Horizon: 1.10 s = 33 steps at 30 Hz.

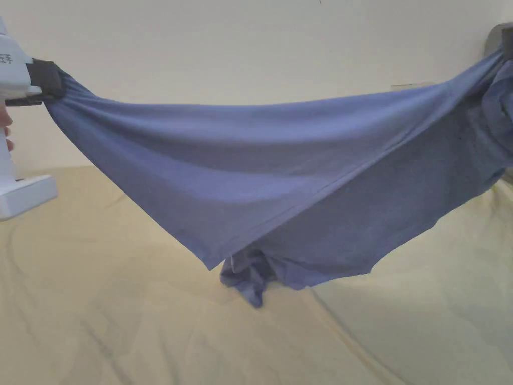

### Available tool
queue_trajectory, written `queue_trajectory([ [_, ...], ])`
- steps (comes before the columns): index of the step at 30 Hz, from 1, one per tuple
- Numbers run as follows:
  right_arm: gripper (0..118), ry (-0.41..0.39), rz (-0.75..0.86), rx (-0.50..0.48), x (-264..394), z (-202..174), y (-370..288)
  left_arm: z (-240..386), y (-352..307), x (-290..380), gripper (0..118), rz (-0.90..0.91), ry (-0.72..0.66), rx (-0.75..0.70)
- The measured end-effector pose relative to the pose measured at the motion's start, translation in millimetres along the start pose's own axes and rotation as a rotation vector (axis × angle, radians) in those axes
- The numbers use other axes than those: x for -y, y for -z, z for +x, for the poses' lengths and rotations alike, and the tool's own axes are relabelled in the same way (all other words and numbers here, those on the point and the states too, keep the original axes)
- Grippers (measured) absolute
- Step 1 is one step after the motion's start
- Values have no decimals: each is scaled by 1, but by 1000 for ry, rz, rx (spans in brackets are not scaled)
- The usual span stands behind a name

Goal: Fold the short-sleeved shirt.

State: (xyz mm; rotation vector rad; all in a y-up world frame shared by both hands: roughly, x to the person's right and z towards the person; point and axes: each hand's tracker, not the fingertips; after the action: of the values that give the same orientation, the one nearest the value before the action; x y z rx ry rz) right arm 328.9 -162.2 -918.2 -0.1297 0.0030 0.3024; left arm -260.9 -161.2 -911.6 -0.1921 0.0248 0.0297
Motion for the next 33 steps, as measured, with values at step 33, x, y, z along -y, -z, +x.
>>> queue_trajectory([
  [33,2,95,-289,-75,262,-67,-390,-54,-288,283,5,-382,-152,101],
])
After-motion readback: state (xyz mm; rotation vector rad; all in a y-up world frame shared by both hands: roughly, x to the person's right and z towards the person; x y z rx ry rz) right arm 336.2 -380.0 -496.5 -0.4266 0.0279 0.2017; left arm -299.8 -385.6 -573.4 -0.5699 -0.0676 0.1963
